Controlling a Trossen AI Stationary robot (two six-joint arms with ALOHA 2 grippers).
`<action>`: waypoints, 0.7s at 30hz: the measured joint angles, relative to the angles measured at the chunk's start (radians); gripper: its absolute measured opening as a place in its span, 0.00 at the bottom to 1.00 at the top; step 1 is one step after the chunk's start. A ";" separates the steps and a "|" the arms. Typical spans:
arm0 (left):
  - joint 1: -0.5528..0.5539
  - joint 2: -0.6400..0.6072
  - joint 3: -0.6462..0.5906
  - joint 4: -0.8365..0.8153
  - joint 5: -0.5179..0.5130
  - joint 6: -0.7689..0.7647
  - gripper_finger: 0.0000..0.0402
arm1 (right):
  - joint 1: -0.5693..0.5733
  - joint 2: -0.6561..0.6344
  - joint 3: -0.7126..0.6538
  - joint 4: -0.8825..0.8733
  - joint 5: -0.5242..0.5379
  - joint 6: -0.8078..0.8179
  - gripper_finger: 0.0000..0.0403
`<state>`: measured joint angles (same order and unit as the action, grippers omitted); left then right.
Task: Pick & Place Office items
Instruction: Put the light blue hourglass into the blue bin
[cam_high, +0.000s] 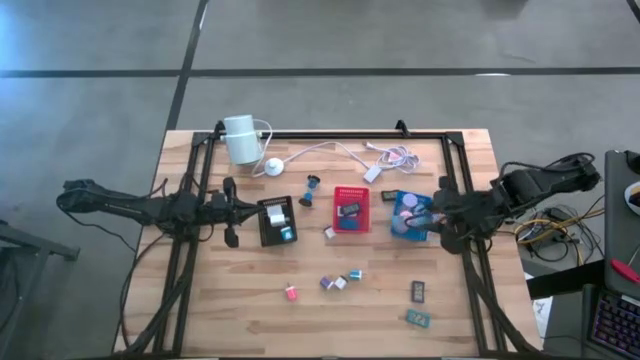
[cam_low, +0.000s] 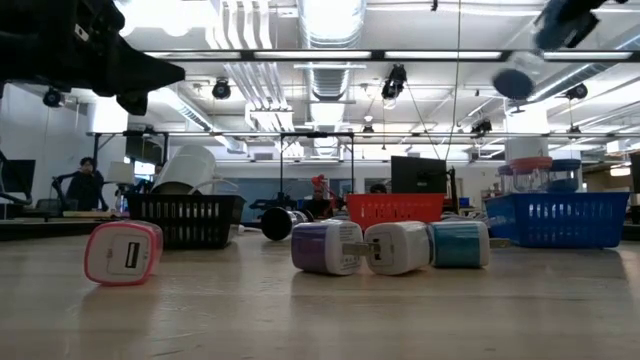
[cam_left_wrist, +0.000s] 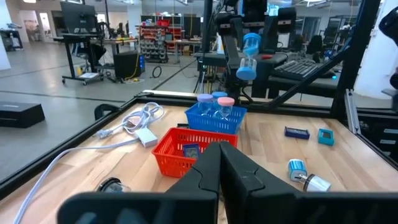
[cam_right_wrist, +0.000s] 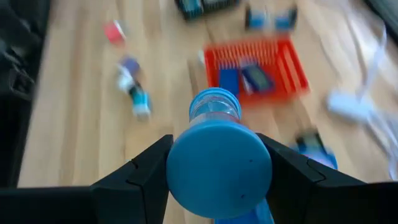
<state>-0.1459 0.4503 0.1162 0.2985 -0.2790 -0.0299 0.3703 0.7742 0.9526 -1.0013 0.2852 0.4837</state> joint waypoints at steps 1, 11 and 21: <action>0.000 0.000 0.000 0.000 0.000 0.000 0.02 | 0.009 0.020 0.026 -0.057 0.001 0.033 0.48; 0.000 0.000 0.000 0.000 0.000 0.008 0.03 | 0.063 0.210 0.116 -0.309 0.002 0.233 0.48; 0.000 0.001 -0.001 0.000 0.000 0.016 0.03 | 0.073 0.345 0.084 -0.331 -0.004 0.325 0.48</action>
<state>-0.1459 0.4511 0.1154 0.2985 -0.2790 -0.0143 0.4434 1.1196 1.0369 -1.3327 0.2808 0.8091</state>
